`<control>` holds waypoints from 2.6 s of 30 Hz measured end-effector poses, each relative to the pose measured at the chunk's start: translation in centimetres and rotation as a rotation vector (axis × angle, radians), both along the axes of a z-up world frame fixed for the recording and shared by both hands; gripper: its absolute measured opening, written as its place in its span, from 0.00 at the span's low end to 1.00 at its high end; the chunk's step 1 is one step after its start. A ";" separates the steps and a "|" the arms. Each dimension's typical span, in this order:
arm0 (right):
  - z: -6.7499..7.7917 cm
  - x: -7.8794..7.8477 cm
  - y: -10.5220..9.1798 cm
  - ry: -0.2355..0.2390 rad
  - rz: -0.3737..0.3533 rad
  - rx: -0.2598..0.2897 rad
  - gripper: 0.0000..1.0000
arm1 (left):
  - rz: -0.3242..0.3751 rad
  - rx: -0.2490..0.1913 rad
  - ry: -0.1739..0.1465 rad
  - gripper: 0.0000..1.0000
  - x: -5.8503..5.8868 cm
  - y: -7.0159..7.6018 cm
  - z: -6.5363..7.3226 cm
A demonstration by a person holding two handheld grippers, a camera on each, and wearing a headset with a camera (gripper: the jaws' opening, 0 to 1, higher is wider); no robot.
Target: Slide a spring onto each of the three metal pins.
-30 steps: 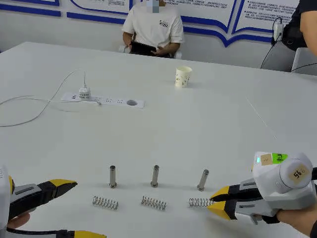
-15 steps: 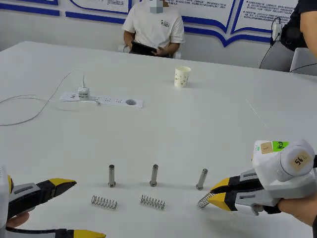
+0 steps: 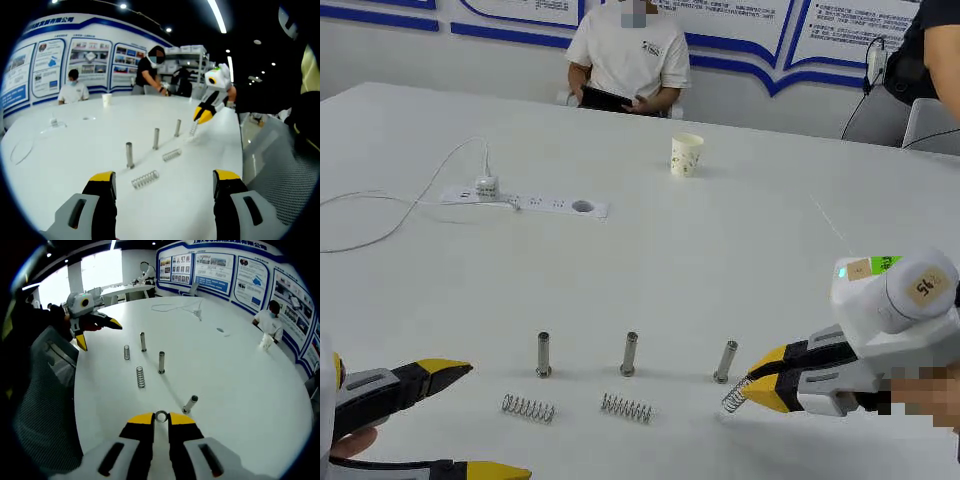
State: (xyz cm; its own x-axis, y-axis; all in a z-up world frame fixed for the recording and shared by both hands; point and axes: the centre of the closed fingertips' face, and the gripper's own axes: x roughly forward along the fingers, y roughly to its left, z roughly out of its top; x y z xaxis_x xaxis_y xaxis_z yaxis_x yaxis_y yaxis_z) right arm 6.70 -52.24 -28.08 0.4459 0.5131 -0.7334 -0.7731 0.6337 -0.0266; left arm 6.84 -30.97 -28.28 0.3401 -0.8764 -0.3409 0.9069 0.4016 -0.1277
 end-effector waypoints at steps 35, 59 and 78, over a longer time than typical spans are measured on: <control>3.8 4.3 -1.0 0.004 -0.028 -0.080 0.12 | 0.017 -0.005 -0.001 0.80 0.2 0.4 0.1; 1.7 5.5 -0.9 0.088 -0.016 -0.137 0.12 | 0.027 -0.001 0.005 0.80 0.2 0.7 -0.2; -1.2 5.3 -0.9 0.139 -0.037 -0.160 0.12 | 0.030 0.000 0.007 0.81 0.2 0.8 -0.2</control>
